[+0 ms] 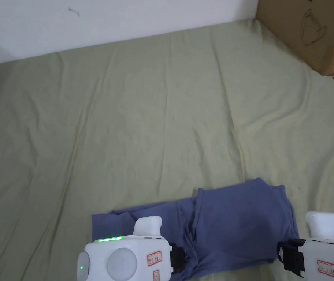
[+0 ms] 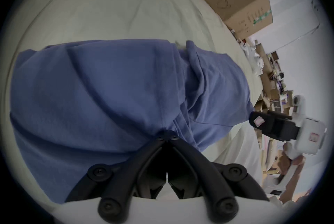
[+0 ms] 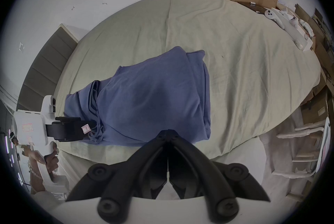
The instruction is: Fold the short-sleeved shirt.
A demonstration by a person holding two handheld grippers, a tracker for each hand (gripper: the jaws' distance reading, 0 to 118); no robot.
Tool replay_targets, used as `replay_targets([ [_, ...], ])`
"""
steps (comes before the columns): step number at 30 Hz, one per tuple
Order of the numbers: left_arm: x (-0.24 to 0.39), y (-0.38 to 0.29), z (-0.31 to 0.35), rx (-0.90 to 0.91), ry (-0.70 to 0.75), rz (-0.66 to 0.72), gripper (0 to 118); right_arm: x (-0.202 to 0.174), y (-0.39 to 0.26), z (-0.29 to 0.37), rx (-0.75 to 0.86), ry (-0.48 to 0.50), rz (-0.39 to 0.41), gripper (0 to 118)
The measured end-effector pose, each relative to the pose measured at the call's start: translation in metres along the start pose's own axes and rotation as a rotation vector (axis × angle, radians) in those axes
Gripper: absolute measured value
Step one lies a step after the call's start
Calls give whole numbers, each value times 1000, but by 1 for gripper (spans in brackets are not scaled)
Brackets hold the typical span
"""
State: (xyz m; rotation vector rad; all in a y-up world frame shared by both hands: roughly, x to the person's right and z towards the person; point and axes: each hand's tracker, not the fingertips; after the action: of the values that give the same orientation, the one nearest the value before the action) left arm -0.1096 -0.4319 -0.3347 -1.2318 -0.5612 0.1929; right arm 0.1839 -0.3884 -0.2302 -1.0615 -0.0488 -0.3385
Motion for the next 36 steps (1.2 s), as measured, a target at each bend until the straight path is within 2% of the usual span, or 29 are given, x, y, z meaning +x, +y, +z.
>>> replay_targets([
  [3,7,5,14,29,-81,-25,0,4,2,2,4,-9,-15,0],
  [6,14,3,23,12,-229,-27,0,4,4,0,8,-20,-23,0],
  [11,-1,-2,48,74,-192,-65,0,-4,5,4,9,-5,-5,0],
  [14,-50,-3,79,164,-207,36,0,-11,8,9,15,-8,34,0],
  [15,-70,-3,88,183,-200,74,4,-12,9,10,17,-7,37,0],
  [16,-89,-3,97,191,-180,107,18,-12,11,11,18,-4,38,0],
  [18,-123,-10,109,196,-120,160,82,-13,12,10,21,6,28,0],
  [19,-136,-13,110,187,-110,172,105,-15,13,9,18,11,24,0],
  [20,-150,-12,109,168,-115,171,113,-17,13,7,14,13,22,0],
  [22,-176,-20,108,186,-158,222,110,-22,13,4,2,10,32,0],
  [25,-207,-24,87,159,-215,321,111,-34,16,2,-23,-10,113,0],
  [27,-220,-25,73,183,-303,384,113,-44,20,6,-9,-25,153,0],
  [30,-220,-16,71,236,-416,433,113,-50,27,8,-5,-15,153,0],
  [34,-219,-9,53,173,-509,426,110,-55,33,2,-15,-4,142,0],
  [35,-218,-8,49,168,-537,406,107,-57,33,0,-18,-7,145,0],
  [36,-218,-8,46,160,-545,416,91,-60,32,-1,-21,-10,150,0],
])
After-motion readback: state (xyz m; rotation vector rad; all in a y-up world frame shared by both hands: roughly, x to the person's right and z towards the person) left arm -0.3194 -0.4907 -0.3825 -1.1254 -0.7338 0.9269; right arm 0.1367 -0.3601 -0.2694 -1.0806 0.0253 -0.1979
